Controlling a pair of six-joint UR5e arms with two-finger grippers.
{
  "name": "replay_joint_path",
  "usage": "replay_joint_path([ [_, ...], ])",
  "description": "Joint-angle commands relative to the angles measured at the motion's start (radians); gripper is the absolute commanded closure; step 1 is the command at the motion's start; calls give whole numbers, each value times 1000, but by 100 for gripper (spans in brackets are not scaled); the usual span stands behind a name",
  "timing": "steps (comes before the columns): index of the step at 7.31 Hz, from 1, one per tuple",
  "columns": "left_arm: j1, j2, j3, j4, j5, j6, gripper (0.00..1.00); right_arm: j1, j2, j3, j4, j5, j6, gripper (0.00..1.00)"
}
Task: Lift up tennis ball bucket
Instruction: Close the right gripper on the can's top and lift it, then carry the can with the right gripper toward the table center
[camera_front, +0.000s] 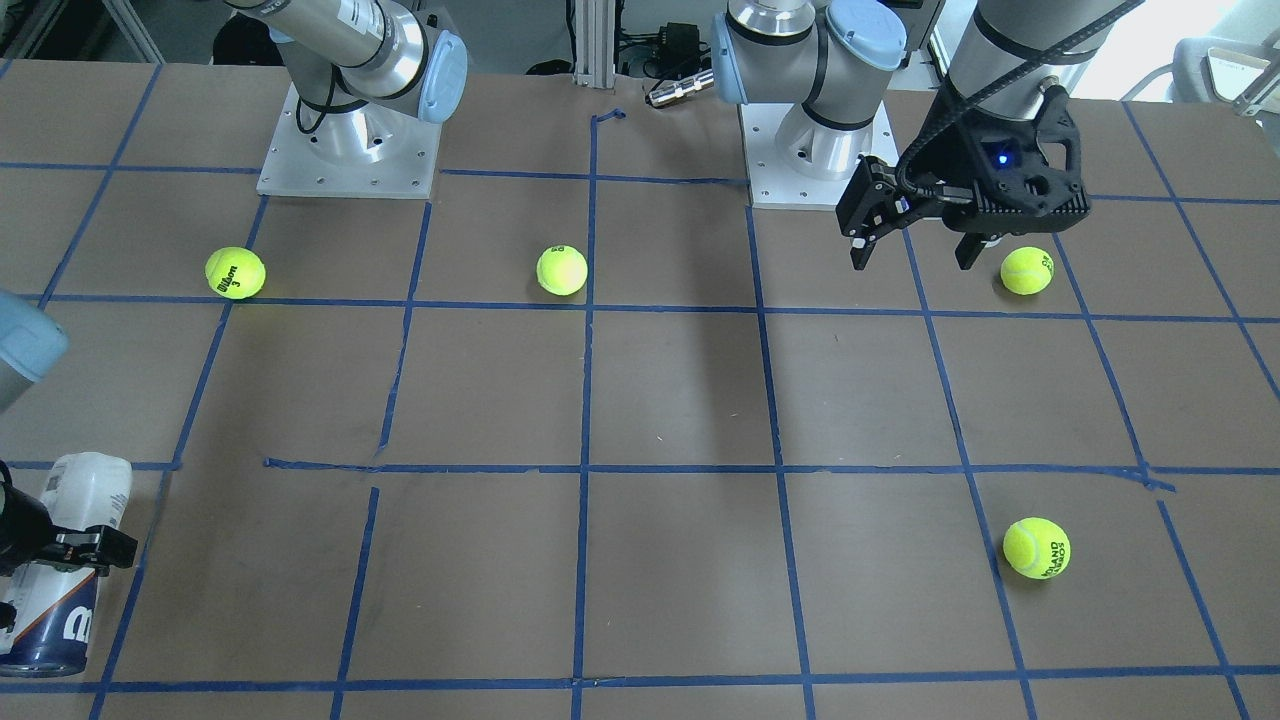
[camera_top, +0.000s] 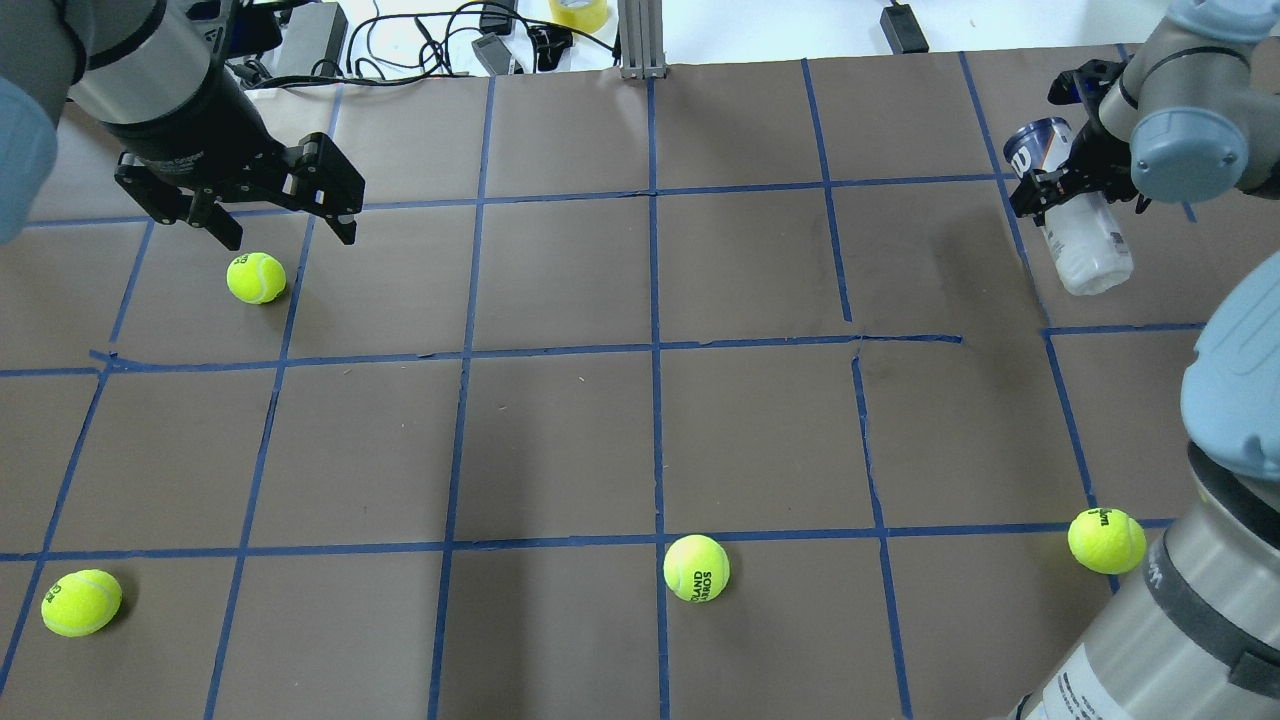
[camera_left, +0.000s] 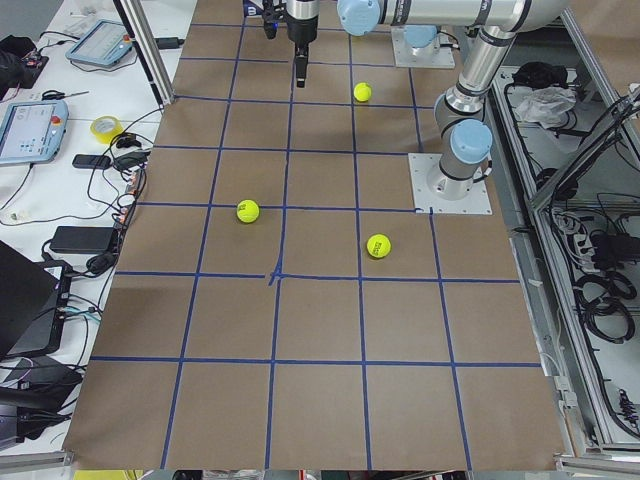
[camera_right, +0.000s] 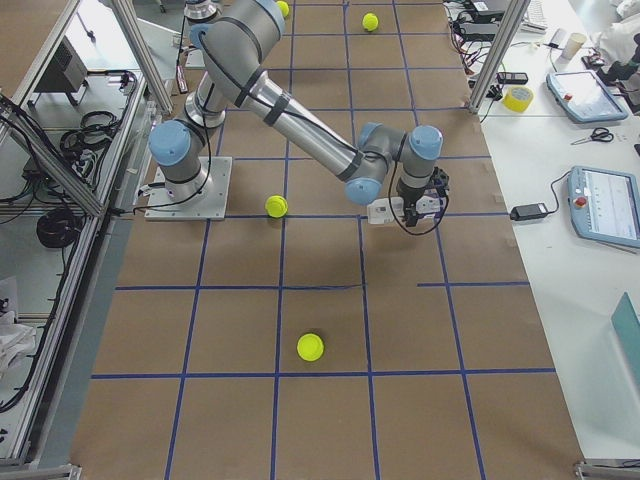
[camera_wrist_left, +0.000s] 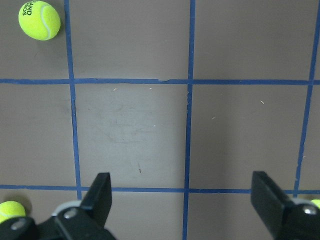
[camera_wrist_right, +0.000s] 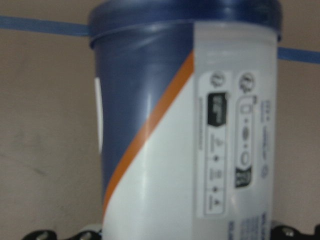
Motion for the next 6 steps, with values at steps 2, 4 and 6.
replay_joint_path([
  [2, 0, 0, 0, 1, 0, 0, 0, 229, -66, 5, 41, 6, -9, 39],
  [4, 2, 0, 0, 1, 0, 0, 0, 381, -58, 5, 24, 5, -131, 39],
  [6, 12, 0, 2, 0, -3, 3, 0, 508, -52, 5, -21, 5, -292, 39],
])
